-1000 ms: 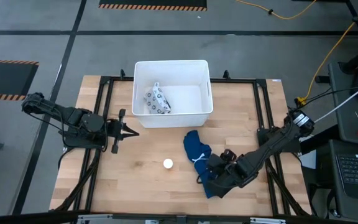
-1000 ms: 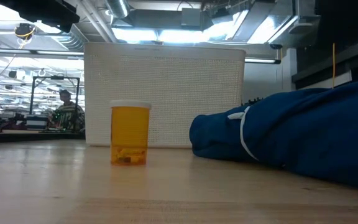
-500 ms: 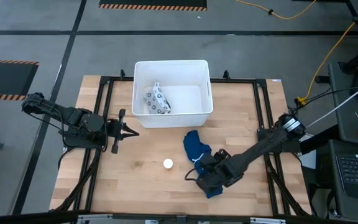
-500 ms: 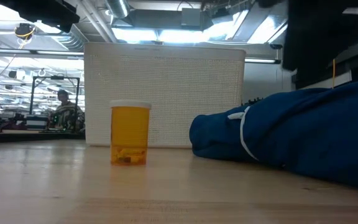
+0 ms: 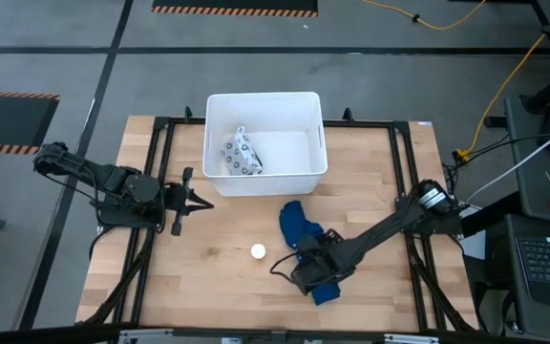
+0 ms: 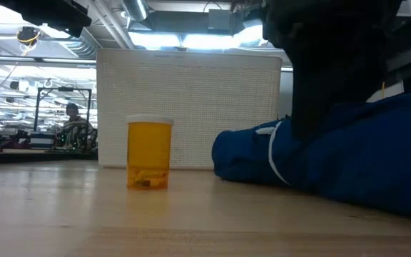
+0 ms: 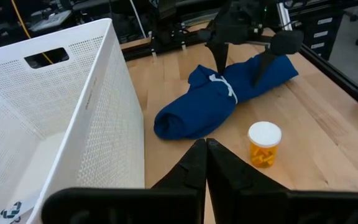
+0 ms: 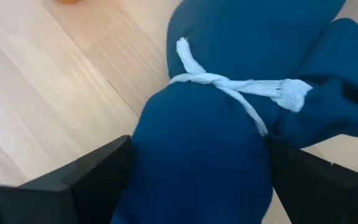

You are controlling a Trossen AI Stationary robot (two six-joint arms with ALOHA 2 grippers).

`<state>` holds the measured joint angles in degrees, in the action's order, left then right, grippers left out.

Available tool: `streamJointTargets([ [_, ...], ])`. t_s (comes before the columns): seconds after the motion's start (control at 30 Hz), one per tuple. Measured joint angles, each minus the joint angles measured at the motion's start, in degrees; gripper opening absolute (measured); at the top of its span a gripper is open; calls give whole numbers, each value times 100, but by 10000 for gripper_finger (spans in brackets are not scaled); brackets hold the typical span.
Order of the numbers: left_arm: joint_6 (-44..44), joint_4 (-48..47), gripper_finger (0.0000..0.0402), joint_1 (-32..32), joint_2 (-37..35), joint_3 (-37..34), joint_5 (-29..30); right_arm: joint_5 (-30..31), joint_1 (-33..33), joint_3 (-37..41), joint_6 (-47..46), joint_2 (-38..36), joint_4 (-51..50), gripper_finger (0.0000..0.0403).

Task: Pick & place medical supplies in basket/bin
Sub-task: Put the blue patient gown into the white bin

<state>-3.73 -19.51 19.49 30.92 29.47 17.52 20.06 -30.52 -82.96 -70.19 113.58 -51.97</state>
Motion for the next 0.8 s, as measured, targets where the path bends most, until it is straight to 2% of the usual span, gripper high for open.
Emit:
streamJointTargets([
  [0.5,0,0,7,0,0,0,-1,-16,59,-2,2,414,-15,354],
  [0.63,0,0,3,0,0,0,-2,-25,70,-2,12,477,-21,336],
  [0.8,0,0,3,0,0,0,-2,-34,68,-2,10,461,-52,292],
])
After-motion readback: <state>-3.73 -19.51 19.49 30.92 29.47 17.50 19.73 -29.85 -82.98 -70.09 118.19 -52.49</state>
